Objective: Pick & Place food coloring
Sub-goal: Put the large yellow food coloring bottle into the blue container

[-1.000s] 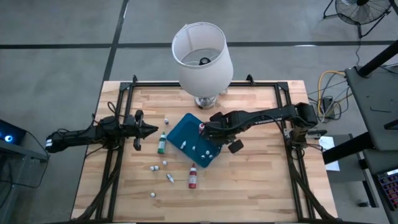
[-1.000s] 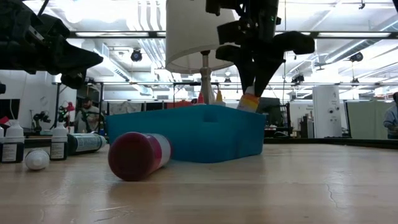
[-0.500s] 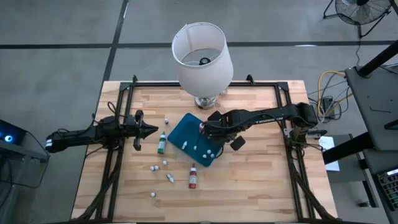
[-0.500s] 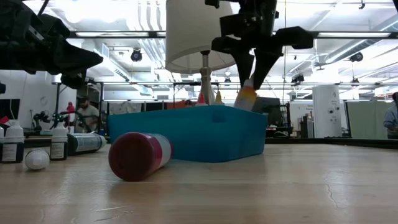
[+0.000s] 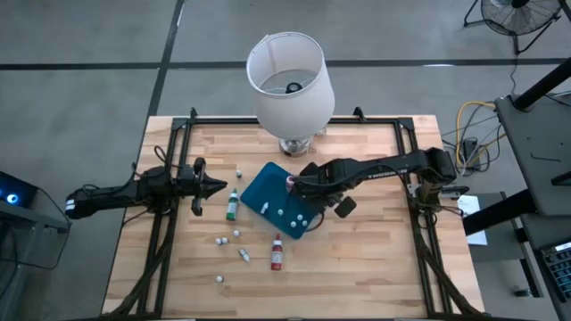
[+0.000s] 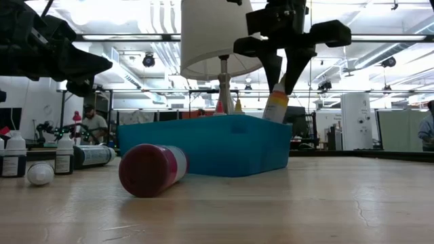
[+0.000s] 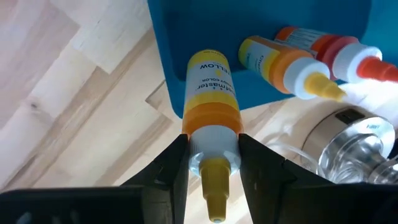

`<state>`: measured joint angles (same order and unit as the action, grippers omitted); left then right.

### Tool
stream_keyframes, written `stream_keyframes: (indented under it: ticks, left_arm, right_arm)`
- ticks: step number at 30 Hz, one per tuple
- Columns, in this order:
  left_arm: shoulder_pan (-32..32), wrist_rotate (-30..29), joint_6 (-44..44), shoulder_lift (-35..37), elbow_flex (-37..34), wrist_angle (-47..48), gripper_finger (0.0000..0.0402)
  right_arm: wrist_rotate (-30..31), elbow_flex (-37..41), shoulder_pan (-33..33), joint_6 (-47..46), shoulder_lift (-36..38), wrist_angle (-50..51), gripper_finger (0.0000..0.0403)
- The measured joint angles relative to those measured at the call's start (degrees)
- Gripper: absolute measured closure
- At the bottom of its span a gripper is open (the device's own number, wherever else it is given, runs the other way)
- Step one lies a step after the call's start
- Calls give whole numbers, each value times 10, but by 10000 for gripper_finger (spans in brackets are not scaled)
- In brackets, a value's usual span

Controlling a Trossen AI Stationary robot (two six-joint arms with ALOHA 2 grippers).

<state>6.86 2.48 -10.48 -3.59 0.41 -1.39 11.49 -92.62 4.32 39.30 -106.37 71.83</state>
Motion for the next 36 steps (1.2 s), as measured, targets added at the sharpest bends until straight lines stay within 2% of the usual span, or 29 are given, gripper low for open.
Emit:
stream_keyframes:
  ticks: [17, 31, 36]
  left_arm:
    - [0, 0, 0, 0, 0, 0, 402]
    - [0, 0, 0, 0, 0, 0, 402]
    - [0, 0, 0, 0, 0, 0, 402]
  right_arm:
    - [6, -1, 0, 31, -43, -6, 298]
    - [7, -49, -1, 24, -90, 30, 298]
    - [32, -48, -3, 23, -90, 34, 298]
